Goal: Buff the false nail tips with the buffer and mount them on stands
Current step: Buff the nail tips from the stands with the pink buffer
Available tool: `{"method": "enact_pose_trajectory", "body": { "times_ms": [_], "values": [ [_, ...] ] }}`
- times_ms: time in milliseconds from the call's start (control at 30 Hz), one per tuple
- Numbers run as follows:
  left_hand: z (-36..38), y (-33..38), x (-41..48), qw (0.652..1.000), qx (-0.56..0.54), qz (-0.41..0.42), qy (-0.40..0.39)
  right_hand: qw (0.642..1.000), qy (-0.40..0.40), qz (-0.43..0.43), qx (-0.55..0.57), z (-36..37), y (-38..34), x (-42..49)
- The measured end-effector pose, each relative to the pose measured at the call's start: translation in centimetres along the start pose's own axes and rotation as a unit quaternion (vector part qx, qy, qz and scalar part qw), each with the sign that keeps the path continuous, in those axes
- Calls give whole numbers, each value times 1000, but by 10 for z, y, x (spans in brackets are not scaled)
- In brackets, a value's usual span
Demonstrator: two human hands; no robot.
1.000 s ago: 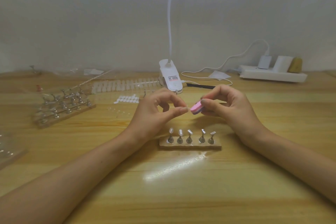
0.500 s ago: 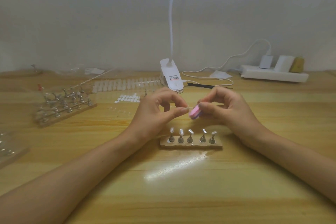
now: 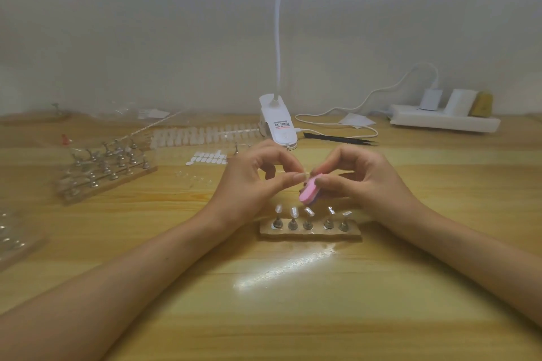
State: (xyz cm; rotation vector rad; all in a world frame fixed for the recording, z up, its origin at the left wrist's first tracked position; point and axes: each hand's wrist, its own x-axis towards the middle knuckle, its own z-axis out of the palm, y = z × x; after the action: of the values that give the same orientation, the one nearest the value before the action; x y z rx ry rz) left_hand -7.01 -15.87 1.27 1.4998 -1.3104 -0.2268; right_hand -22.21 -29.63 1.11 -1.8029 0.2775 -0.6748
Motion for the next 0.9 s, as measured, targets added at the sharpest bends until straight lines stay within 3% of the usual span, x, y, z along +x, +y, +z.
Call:
{"method": "enact_pose_trajectory", "body": {
  "times_ms": [133, 233, 367, 467, 600, 733, 833, 900],
  "values": [
    [0, 0, 0, 1000, -6, -5, 3, 998, 54, -17, 22, -2, 1, 2],
    [0, 1, 0, 1000, -1, 2, -9, 999, 21, 1, 27, -2, 2, 3],
    [-1, 0, 1, 1000, -23, -11, 9, 999, 42, -5, 26, -2, 1, 1],
    [0, 2, 0, 1000, 11, 15, -7, 1000, -17, 6, 18, 1, 1, 0],
    [1, 2, -1, 1000, 15, 26, -3, 997, 63, 15, 46, -4, 2, 3],
    [1, 2, -1, 999, 30, 39, 7, 999, -30, 18, 14, 2, 1, 0],
    [1, 2, -1, 999, 23, 36, 1, 997, 56, 22, 38, -2, 2, 2],
    [0, 1, -1, 999, 12, 27, 13, 999, 20, 31, 41, -2, 2, 3]
  ]
}}
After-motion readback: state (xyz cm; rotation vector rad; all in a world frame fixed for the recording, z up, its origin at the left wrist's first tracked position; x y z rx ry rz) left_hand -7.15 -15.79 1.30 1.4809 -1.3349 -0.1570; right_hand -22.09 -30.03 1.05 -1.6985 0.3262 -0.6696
